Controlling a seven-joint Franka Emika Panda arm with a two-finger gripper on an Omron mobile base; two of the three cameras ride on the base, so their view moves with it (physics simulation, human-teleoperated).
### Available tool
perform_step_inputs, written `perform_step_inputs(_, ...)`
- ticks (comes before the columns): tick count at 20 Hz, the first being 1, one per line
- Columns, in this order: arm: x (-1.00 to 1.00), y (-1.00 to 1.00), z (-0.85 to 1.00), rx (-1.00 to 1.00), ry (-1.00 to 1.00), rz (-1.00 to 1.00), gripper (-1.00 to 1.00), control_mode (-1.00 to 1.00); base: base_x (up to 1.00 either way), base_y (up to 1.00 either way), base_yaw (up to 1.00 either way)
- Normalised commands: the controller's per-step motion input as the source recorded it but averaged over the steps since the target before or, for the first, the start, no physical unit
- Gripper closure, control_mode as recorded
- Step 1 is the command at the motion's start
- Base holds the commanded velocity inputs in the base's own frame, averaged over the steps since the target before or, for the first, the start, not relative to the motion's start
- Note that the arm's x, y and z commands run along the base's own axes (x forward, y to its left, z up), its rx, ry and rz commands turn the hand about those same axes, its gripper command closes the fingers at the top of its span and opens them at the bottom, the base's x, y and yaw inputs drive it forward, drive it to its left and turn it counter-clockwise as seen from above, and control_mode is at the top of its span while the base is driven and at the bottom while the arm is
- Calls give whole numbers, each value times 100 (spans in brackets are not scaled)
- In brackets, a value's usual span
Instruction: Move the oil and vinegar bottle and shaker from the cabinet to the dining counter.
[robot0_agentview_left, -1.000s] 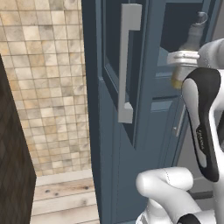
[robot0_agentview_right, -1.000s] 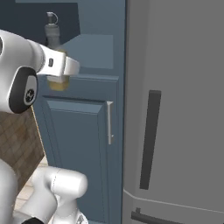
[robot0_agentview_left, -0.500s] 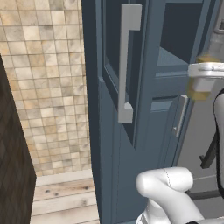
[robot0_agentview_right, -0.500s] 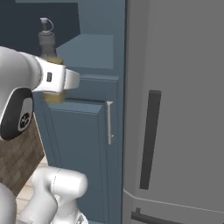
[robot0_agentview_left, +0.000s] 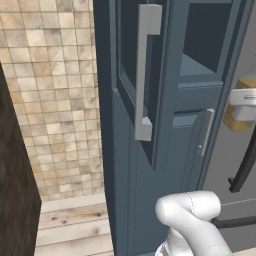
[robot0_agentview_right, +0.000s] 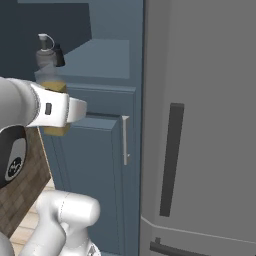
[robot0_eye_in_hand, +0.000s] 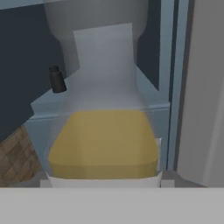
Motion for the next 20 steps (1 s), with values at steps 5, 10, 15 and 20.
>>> perform_step_inputs(5, -4, 0, -7, 0, 2, 0, 100, -100, 0, 0, 0)
perform_step_inputs(10, 0, 0, 0, 0, 0, 0, 100, -100, 0, 0, 0)
perform_step_inputs(15, 0, 0, 0, 0, 0, 0, 100, 100, 0, 0, 0)
perform_step_inputs(20, 0, 0, 0, 0, 0, 0, 100, 100, -34, -1, -4)
